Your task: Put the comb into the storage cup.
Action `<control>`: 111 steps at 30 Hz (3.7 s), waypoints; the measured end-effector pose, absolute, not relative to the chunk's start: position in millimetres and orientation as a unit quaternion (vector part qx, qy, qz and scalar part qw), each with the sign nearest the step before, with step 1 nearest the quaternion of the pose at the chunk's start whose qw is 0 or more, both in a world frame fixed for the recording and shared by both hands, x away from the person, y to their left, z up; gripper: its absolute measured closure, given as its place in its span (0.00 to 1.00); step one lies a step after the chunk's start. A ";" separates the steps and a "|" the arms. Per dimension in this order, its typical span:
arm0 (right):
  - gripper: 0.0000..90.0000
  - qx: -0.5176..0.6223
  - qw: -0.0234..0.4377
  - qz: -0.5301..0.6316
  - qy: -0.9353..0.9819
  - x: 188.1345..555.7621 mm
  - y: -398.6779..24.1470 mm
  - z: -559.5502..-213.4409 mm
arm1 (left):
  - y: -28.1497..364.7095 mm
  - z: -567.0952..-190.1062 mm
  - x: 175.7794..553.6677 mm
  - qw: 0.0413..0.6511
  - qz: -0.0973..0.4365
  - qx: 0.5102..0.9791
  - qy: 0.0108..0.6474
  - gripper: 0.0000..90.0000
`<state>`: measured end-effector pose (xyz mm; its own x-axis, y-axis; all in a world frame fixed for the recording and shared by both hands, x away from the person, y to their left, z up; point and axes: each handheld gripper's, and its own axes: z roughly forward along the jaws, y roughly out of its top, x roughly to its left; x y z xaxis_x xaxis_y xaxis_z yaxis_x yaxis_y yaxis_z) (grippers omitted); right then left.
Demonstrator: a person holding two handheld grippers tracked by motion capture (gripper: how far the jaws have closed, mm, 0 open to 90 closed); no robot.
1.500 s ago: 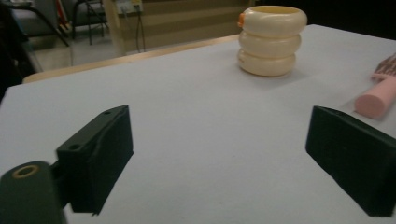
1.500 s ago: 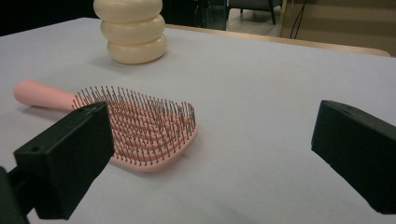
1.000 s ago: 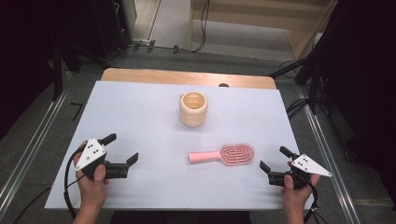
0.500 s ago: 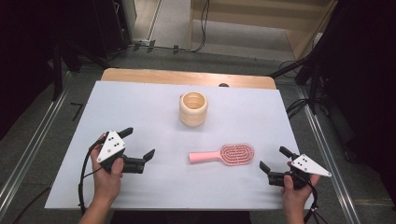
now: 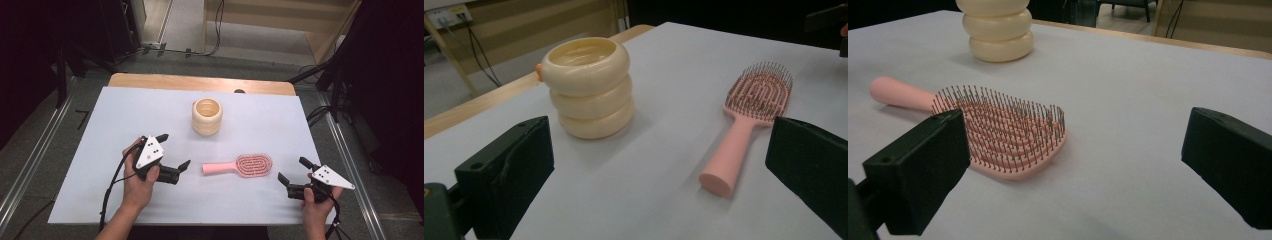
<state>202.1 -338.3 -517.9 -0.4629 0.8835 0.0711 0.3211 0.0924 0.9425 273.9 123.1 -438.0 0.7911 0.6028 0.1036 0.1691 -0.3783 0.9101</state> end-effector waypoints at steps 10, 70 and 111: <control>0.00 0.438 0.276 0.511 0.687 202.5 -338.3 -517.9 | 93.3 -440.2 281.2 0.493 0.195 0.820 0.218 0.00; 0.00 0.437 0.272 0.509 0.690 204.3 -337.6 -517.8 | -21.4 -477.4 322.6 0.288 0.075 0.948 0.113 0.16; 0.00 0.438 0.273 0.506 0.691 205.2 -337.2 -518.1 | -61.9 -482.1 336.7 0.173 0.016 0.982 0.078 0.65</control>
